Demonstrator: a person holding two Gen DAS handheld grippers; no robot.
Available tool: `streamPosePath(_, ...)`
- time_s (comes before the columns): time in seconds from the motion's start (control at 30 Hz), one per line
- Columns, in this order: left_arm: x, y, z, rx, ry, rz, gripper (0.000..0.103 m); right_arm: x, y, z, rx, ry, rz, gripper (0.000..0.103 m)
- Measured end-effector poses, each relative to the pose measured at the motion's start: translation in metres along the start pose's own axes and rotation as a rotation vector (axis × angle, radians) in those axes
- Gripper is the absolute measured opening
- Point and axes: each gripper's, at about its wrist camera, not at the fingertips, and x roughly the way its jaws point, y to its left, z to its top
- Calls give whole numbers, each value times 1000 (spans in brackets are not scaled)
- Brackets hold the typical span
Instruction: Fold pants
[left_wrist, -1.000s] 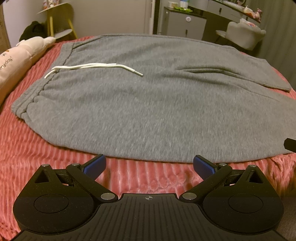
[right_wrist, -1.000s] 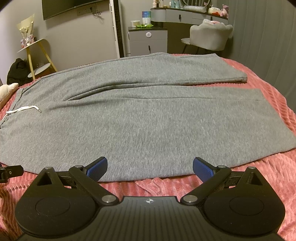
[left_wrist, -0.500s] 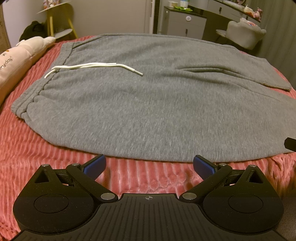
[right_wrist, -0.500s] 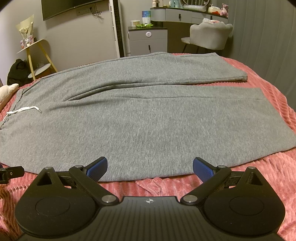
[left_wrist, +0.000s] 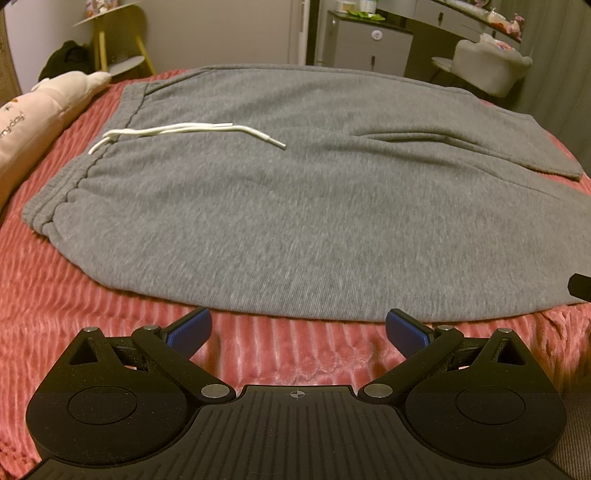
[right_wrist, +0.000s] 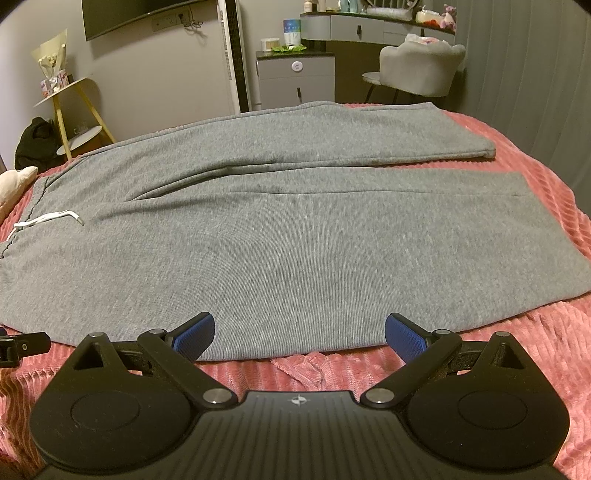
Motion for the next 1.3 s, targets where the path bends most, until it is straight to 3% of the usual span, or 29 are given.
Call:
streamPosePath(0.87,-1,-5,2,25,15,20,103,-2,-3,3,-1,-2,20,99)
streamPosePath(1.3,6,-10,4,36,54,29,103,8,-6,7,16,39,83,99)
